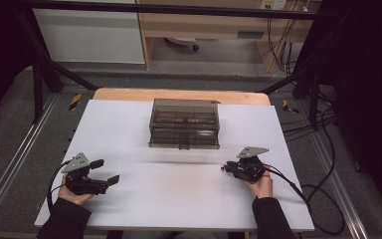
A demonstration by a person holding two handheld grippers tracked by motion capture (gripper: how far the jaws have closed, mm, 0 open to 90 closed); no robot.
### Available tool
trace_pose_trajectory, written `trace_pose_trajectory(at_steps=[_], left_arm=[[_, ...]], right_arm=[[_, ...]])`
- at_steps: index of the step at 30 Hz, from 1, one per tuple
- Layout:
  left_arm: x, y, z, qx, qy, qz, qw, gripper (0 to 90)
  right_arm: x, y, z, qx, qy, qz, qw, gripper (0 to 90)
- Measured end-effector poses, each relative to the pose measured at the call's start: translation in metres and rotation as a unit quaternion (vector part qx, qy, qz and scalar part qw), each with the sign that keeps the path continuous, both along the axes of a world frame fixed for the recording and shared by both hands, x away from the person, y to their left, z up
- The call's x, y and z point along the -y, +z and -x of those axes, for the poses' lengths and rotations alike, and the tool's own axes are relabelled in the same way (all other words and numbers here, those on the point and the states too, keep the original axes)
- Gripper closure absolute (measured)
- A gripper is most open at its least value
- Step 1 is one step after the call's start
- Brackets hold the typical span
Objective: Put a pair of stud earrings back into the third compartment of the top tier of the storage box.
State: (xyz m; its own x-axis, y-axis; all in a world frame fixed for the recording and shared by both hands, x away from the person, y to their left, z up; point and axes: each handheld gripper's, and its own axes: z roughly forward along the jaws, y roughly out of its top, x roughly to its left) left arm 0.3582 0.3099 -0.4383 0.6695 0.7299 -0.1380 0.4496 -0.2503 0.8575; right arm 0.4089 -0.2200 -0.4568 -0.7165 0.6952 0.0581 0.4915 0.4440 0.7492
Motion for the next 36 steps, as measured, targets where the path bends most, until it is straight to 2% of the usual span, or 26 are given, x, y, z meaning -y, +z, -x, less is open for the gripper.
trace_pose_trajectory(at_steps=[20,36], left_arm=[[-0.0001,0.0004,0.0003,0.000,0.000,0.001,1.0000,6.1],[-0.0002,0.0004,0.0003,0.000,0.001,0.000,1.0000,6.2]], right_arm=[[0.0003,0.0009,0.0009,-0.004,-0.004,-0.001,1.0000,79.2],[0.0031,0.0082,0.0045,0.002,-0.004,-0.012,0.9999,79.3]])
